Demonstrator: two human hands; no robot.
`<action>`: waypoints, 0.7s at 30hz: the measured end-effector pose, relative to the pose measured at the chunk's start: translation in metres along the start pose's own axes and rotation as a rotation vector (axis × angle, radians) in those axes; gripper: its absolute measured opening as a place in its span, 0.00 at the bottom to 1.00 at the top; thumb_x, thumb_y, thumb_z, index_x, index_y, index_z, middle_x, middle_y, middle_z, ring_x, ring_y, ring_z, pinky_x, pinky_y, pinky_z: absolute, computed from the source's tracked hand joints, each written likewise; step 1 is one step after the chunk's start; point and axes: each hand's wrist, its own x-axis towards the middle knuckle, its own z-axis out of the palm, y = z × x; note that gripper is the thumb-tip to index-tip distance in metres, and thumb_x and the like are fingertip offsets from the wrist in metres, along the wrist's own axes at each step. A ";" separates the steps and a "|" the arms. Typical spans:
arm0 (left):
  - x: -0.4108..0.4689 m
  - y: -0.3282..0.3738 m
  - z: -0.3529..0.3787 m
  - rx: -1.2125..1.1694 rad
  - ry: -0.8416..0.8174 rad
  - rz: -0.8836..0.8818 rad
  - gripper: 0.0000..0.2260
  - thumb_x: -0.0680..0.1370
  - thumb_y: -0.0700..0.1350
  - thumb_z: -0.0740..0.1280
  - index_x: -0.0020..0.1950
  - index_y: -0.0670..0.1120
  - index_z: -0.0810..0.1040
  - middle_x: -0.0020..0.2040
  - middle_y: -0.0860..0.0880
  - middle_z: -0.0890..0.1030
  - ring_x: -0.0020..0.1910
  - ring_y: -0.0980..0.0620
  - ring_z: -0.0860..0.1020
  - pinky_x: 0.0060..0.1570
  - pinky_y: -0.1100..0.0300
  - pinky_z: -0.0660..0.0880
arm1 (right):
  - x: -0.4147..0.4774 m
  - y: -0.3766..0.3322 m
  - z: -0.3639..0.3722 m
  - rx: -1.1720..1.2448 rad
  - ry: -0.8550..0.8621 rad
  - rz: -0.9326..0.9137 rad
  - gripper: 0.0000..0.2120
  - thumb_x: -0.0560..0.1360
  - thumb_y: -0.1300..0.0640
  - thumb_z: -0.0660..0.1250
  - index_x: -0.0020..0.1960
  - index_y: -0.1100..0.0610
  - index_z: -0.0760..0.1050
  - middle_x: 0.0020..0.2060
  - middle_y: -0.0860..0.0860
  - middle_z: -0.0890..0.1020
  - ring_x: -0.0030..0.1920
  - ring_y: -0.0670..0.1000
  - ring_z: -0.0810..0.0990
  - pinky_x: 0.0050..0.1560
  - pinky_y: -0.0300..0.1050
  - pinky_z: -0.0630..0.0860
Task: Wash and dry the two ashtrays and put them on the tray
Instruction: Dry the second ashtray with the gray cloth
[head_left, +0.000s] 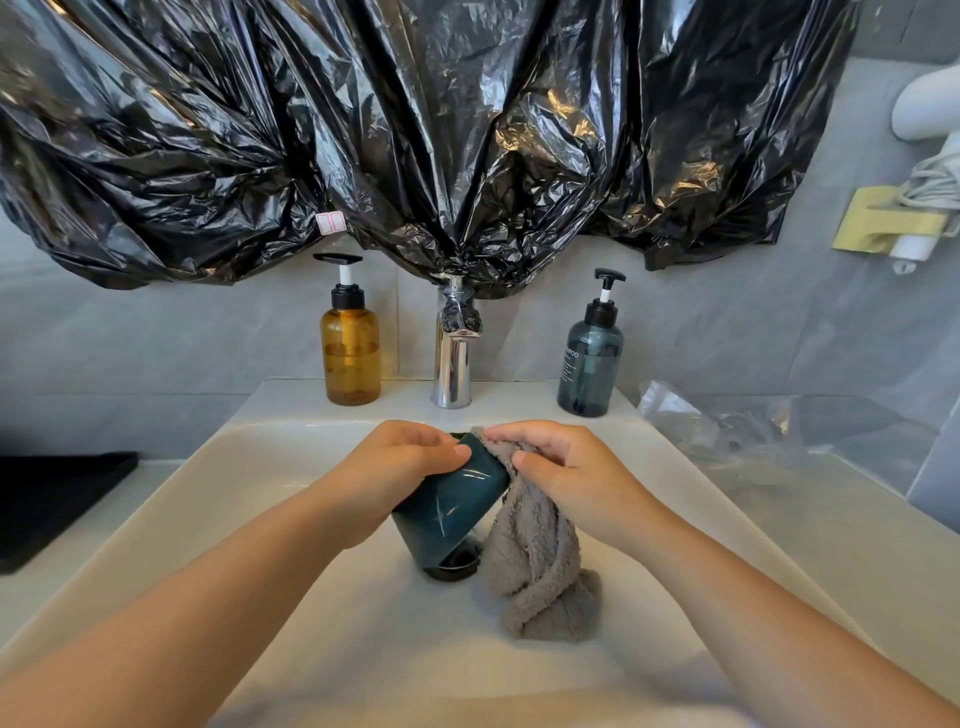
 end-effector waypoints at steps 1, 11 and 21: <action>0.000 0.000 0.000 0.007 0.002 0.022 0.05 0.77 0.42 0.69 0.45 0.42 0.82 0.42 0.42 0.84 0.42 0.45 0.81 0.47 0.54 0.75 | -0.001 -0.002 0.000 0.004 0.005 -0.028 0.18 0.80 0.64 0.60 0.63 0.46 0.78 0.61 0.42 0.79 0.63 0.40 0.74 0.65 0.37 0.70; -0.004 0.006 -0.001 -0.044 -0.027 0.215 0.06 0.78 0.35 0.64 0.45 0.41 0.81 0.39 0.47 0.85 0.38 0.51 0.81 0.46 0.57 0.76 | 0.000 0.004 -0.012 0.040 0.115 -0.090 0.18 0.82 0.61 0.58 0.64 0.45 0.76 0.62 0.40 0.79 0.64 0.38 0.73 0.67 0.38 0.69; -0.005 0.005 -0.005 -0.072 -0.112 0.266 0.08 0.79 0.35 0.63 0.46 0.43 0.80 0.41 0.48 0.85 0.40 0.52 0.82 0.42 0.63 0.77 | 0.005 0.001 -0.012 0.115 0.095 0.024 0.17 0.83 0.58 0.55 0.64 0.43 0.76 0.64 0.43 0.77 0.65 0.43 0.73 0.71 0.48 0.67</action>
